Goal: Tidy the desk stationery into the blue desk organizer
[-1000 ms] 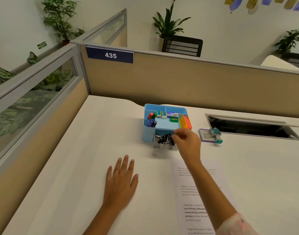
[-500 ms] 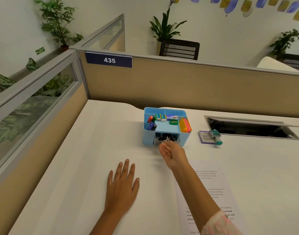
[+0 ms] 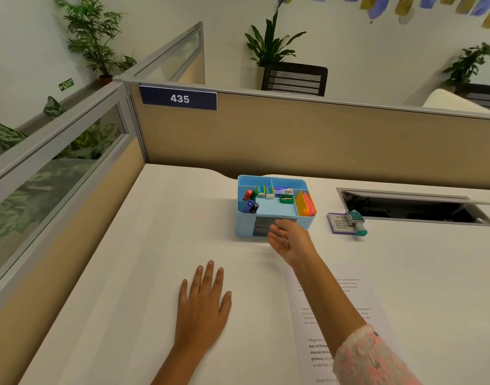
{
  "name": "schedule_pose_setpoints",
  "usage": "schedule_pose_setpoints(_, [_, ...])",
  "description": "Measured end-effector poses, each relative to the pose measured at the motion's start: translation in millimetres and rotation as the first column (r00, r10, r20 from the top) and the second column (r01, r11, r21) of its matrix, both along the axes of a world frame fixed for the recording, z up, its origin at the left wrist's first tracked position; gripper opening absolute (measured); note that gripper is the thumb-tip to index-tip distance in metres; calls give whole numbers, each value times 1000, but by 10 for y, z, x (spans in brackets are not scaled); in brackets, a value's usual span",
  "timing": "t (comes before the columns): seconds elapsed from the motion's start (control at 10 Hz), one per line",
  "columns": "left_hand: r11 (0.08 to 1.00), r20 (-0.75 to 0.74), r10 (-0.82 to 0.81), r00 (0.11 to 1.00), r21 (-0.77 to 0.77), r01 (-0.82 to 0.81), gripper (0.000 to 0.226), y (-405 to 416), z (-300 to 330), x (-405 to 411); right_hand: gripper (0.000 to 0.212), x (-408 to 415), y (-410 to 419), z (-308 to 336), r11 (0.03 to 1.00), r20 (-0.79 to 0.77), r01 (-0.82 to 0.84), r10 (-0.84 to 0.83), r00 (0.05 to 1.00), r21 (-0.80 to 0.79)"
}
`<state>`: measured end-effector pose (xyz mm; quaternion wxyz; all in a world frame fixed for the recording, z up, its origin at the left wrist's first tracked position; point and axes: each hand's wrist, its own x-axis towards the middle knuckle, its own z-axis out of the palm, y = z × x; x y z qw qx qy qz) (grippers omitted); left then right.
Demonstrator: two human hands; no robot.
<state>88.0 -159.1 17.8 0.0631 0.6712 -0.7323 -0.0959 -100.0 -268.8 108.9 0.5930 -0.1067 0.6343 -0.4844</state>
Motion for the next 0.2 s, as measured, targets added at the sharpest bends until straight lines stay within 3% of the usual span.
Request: schedule_pose_setpoints(0.2, [999,-25,-28,999,-40,27,76,46,-38,8,18,-351,344,-117,992,-356,-93,56,933,-88])
